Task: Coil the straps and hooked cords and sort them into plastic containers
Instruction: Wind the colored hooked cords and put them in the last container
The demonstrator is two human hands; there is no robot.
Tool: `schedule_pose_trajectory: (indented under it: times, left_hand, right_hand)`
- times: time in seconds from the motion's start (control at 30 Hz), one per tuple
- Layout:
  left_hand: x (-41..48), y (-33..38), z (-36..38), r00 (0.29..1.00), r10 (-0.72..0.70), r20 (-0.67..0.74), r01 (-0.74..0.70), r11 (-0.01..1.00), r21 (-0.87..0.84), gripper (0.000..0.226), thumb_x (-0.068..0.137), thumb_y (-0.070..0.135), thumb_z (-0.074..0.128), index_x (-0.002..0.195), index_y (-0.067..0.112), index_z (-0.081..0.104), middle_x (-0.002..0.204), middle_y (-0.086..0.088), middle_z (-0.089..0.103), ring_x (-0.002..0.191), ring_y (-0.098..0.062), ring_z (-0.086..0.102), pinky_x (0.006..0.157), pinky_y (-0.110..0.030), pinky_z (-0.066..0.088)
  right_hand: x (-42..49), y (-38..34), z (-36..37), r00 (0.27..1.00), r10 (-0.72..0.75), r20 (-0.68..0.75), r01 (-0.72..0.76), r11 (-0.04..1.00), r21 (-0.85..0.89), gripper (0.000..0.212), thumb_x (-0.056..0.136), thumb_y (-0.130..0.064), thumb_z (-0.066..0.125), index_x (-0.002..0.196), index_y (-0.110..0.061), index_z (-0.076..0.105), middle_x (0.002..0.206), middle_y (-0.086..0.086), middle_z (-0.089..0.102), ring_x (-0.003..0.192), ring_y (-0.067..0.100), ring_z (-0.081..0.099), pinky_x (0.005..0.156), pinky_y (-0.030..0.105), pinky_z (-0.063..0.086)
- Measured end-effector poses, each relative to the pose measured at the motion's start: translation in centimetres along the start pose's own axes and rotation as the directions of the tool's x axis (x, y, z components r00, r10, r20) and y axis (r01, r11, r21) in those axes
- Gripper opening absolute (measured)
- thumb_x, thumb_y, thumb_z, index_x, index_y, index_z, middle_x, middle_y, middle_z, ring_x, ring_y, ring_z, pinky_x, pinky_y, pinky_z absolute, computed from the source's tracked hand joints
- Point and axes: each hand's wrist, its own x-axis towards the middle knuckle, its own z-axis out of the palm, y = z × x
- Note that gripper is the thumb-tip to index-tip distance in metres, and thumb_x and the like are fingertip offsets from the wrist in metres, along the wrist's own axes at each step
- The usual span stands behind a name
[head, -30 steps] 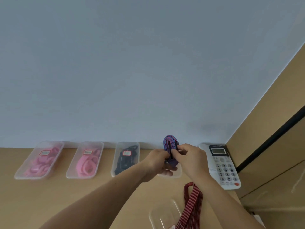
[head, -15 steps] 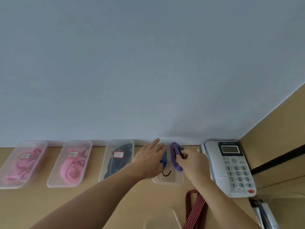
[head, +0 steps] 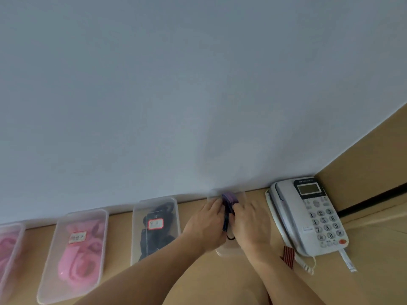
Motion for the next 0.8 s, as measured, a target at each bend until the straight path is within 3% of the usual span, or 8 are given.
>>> schedule_pose_trajectory:
  times: [0.1, 0.23, 0.33, 0.43, 0.57, 0.7, 0.8]
  left_hand:
    - [0.2, -0.1, 0.2, 1.000, 0.018, -0.009, -0.017, 0.999, 0.052, 0.057, 0.090, 0.032, 0.048, 0.139, 0.003, 0.046, 0.144, -0.012, 0.044, 0.135, -0.027, 0.039, 0.113, -0.035, 0.030]
    - [0.3, -0.8, 0.1, 0.998, 0.057, -0.005, -0.056, 0.986, 0.158, 0.064, 0.087, 0.040, 0.051, 0.142, 0.007, 0.043, 0.146, -0.008, 0.043, 0.137, -0.025, 0.036, 0.117, -0.035, 0.022]
    - [0.4, -0.7, 0.1, 0.997, 0.071, -0.007, -0.069, 0.985, 0.158, 0.061, 0.085, 0.040, 0.053, 0.137, 0.009, 0.046, 0.139, -0.007, 0.048, 0.131, -0.025, 0.041, 0.115, -0.036, 0.027]
    - [0.5, -0.7, 0.3, 0.998, 0.062, -0.005, -0.060, 0.988, 0.139, 0.062, 0.085, 0.040, 0.049, 0.140, 0.013, 0.041, 0.142, -0.004, 0.043, 0.132, -0.024, 0.040, 0.115, -0.034, 0.026]
    - [0.5, -0.9, 0.2, 0.996, 0.053, 0.071, -0.066, 0.980, 0.187, 0.082, 0.091, 0.048, 0.041, 0.158, 0.021, 0.002, 0.161, -0.005, 0.018, 0.146, -0.026, 0.019, 0.121, -0.041, 0.014]
    - [0.5, -0.9, 0.6, 0.984, 0.018, 0.177, -0.056, 0.975, 0.213, 0.079, 0.095, 0.051, 0.031, 0.157, 0.024, -0.009, 0.166, 0.003, -0.011, 0.152, -0.024, -0.012, 0.122, -0.045, -0.002]
    - [0.6, -1.0, 0.5, 0.974, -0.004, 0.227, -0.051, 0.971, 0.234, 0.079, 0.096, 0.052, 0.030, 0.156, 0.024, -0.013, 0.164, 0.007, -0.016, 0.150, -0.021, -0.020, 0.120, -0.048, -0.007]
  right_hand:
    - [-0.6, 0.1, 0.5, 0.999, 0.001, -0.035, -0.003, 0.998, -0.058, 0.029, 0.054, -0.015, 0.089, 0.055, -0.017, 0.060, 0.052, 0.002, 0.055, 0.060, 0.027, 0.057, 0.053, 0.038, 0.047]
    - [-0.6, 0.2, 0.7, 0.999, -0.009, -0.037, 0.005, 0.994, -0.107, 0.025, 0.059, -0.020, 0.086, 0.056, -0.017, 0.061, 0.054, 0.003, 0.057, 0.063, 0.028, 0.057, 0.060, 0.039, 0.045]
    - [-0.7, 0.6, 1.1, 0.998, -0.036, -0.057, 0.031, 0.995, -0.096, 0.028, 0.058, -0.023, 0.086, 0.056, -0.017, 0.059, 0.055, 0.002, 0.056, 0.063, 0.027, 0.055, 0.060, 0.039, 0.045]
    - [-0.7, 0.9, 1.3, 0.984, -0.149, -0.095, 0.141, 0.986, -0.089, 0.022, 0.056, -0.025, 0.084, 0.063, -0.018, 0.064, 0.060, 0.001, 0.059, 0.065, 0.025, 0.056, 0.059, 0.038, 0.045]
    - [-1.6, 2.4, 1.8, 0.971, -0.222, -0.083, 0.219, 0.974, -0.054, 0.041, 0.071, -0.036, 0.071, 0.107, -0.017, 0.071, 0.088, 0.000, 0.067, 0.083, 0.023, 0.059, 0.069, 0.038, 0.049]
    - [-2.7, 3.3, 2.3, 0.978, -0.204, -0.043, 0.204, 0.979, 0.009, 0.050, 0.081, -0.035, 0.066, 0.128, -0.020, 0.062, 0.132, -0.001, 0.057, 0.113, 0.025, 0.055, 0.087, 0.042, 0.049]
    - [-2.7, 3.4, 2.2, 0.974, -0.226, 0.004, 0.225, 0.974, 0.035, 0.050, 0.089, -0.034, 0.060, 0.136, -0.020, 0.057, 0.145, -0.004, 0.049, 0.126, 0.025, 0.050, 0.095, 0.043, 0.046]
